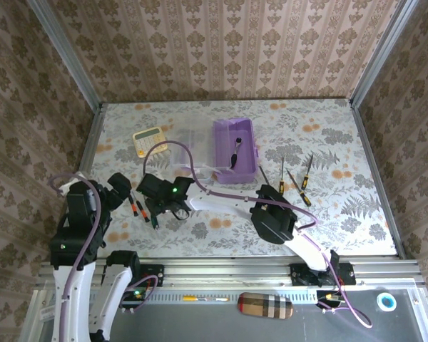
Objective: Pack the tool kit
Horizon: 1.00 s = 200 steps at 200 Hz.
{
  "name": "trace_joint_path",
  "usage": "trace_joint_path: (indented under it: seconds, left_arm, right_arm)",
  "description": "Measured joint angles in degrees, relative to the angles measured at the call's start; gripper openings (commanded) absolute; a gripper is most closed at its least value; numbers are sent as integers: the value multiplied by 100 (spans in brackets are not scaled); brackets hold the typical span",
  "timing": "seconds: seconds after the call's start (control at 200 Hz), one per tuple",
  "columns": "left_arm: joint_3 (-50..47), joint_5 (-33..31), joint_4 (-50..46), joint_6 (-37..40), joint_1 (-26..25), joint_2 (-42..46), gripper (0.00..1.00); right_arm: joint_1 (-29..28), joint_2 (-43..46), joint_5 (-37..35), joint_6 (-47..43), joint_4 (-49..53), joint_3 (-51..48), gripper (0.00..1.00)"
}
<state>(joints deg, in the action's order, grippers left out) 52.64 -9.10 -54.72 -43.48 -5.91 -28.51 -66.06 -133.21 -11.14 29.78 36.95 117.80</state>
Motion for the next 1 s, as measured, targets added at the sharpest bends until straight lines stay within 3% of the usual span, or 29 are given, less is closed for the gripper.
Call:
trace_joint_path:
  seconds: [0.325, 0.745, 1.0]
  left_arm:
    - [-420, 232, 2, -107, 24, 424, 100]
    - [-476, 356, 4, -107, 28, 466, 100]
    - [-511, 369, 9, -107, 33, 474, 100]
  right_arm:
    - [-11, -1126, 212, -11, 640, 1279, 54]
    - [-22, -1751, 487, -2, 964, 2096, 52]
    - [-22, -1891, 468, 81, 1169, 2350, 39]
